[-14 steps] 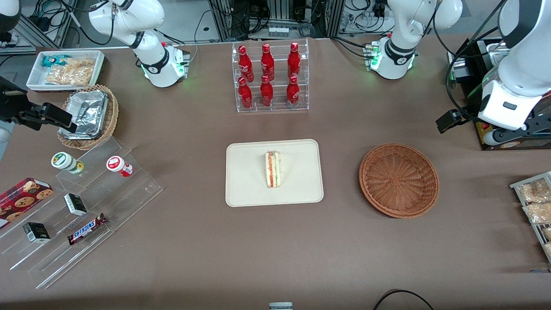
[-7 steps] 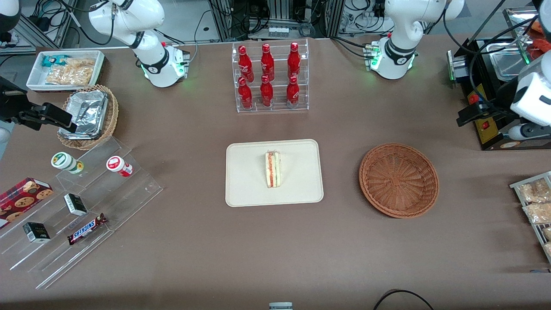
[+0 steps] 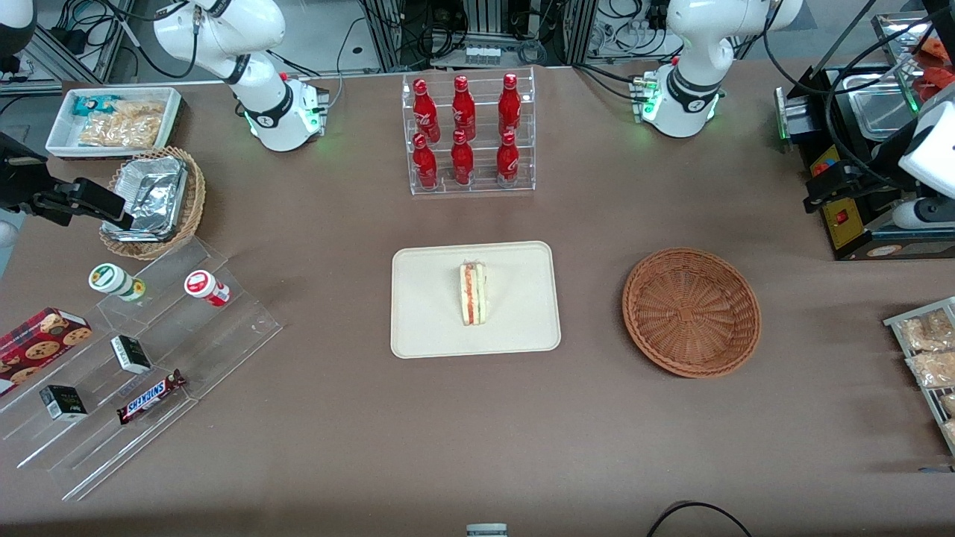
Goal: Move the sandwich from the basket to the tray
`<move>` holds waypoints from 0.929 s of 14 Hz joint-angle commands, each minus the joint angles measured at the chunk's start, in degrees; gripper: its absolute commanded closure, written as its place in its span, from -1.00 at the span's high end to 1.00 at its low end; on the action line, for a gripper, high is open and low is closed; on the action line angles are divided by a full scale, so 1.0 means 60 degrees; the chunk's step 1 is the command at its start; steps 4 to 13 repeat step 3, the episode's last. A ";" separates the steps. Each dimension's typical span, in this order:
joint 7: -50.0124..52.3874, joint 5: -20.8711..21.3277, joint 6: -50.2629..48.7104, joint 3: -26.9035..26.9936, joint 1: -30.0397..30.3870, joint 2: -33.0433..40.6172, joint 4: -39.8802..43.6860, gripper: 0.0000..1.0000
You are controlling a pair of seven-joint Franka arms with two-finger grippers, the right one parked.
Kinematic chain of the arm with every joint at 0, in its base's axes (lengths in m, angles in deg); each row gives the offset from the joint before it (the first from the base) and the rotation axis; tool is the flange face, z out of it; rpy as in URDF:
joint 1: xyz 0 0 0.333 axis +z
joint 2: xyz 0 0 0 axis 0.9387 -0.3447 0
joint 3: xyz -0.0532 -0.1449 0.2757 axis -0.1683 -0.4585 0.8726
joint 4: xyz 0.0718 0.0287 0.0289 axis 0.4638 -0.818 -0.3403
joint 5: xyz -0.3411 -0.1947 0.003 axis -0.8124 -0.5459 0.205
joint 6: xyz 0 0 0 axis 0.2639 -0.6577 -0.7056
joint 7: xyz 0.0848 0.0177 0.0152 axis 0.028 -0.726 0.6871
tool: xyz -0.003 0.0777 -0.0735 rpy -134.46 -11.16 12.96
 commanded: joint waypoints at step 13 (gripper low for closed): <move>-0.0090 0.0284 -0.0216 -0.0119 0.0089 -0.0108 0.0296 0.99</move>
